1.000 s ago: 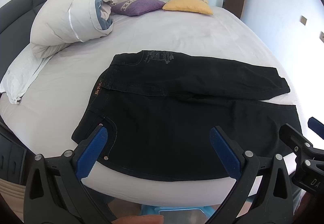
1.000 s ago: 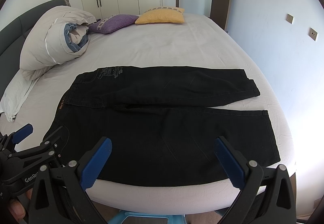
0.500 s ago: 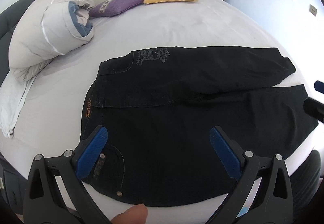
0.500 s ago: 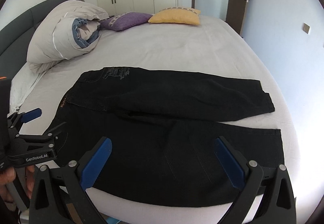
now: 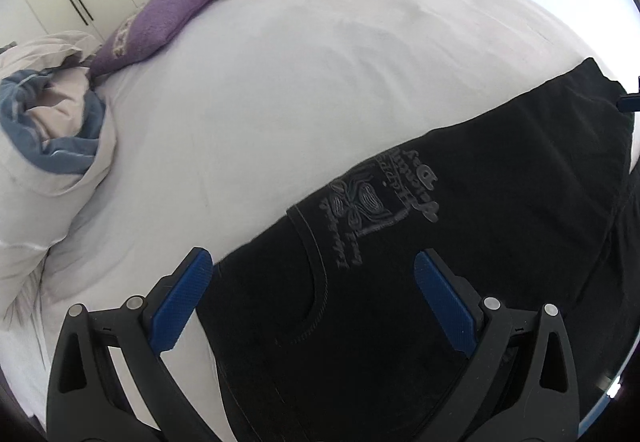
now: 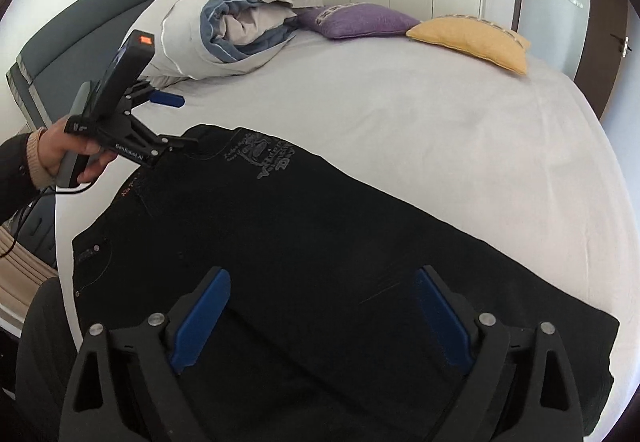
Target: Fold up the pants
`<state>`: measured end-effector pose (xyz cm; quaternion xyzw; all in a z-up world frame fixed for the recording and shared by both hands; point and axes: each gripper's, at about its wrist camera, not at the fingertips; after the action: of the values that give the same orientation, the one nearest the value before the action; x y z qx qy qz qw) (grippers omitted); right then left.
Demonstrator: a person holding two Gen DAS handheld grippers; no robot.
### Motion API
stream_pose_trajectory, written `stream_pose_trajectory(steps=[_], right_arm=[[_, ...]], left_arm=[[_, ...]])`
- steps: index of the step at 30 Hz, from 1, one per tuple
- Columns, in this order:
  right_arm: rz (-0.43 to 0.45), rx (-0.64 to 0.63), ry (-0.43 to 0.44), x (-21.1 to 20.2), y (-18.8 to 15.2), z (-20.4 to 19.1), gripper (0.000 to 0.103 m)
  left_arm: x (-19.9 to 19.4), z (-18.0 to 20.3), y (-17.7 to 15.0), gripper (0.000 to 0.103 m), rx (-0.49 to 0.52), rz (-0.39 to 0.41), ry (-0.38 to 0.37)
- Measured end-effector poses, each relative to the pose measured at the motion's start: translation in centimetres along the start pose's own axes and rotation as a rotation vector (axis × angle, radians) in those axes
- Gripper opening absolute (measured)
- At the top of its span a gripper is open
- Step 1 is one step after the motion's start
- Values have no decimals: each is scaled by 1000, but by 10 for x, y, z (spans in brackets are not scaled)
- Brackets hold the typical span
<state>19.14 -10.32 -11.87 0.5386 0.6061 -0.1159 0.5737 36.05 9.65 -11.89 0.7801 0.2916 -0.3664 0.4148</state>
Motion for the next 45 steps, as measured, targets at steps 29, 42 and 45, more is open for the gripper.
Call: stream_pose_trajectory(steps=[29, 42, 45], right_arm=[[-265, -245, 171, 127, 92, 51, 48], [-336, -305, 178, 164, 113, 45, 45], [-355, -329, 186, 170, 114, 42, 41]], left_arm=[[39, -21, 1, 7, 113, 97, -217], [-32, 9, -46, 7, 173, 239, -180], [-37, 10, -46, 7, 176, 243, -192]])
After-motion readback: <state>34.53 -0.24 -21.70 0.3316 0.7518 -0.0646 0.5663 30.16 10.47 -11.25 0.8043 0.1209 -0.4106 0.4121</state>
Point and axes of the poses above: each gripper's, at about its wrist camera, not at the fingertips, and x roughly the way its jaws point, z to its right, y to its top, and after that the axes turned 15 degrees about y, right-handed
